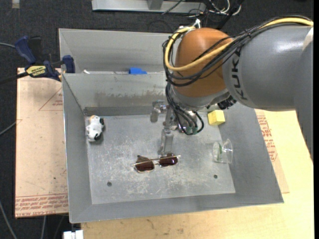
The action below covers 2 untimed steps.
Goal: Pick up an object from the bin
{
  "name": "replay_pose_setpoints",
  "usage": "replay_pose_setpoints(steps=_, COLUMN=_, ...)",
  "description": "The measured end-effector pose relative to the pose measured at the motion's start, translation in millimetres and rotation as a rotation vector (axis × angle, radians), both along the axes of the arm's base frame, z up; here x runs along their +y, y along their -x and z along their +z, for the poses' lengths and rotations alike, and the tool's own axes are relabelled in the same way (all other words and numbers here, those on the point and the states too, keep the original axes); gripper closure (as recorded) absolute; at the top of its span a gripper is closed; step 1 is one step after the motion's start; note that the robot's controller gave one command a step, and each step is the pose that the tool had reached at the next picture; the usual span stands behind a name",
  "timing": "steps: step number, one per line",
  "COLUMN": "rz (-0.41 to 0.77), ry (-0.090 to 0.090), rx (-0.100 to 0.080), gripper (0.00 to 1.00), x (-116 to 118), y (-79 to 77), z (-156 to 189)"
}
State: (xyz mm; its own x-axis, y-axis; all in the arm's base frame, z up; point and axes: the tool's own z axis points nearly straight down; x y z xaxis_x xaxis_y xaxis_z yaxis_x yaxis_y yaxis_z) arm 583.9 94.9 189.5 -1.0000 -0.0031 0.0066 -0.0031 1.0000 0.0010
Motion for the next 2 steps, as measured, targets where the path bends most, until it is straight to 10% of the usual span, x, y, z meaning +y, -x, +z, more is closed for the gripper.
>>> replay_pose_setpoints(steps=1, rz=-0.002, ry=-0.001, rx=-0.008, gripper=0.00, x=-1, y=-1.6, z=5)
replay_pose_setpoints(steps=2, rz=0.053, ry=0.000, rx=-0.012, gripper=0.00, x=-13, y=21.1, z=-64)
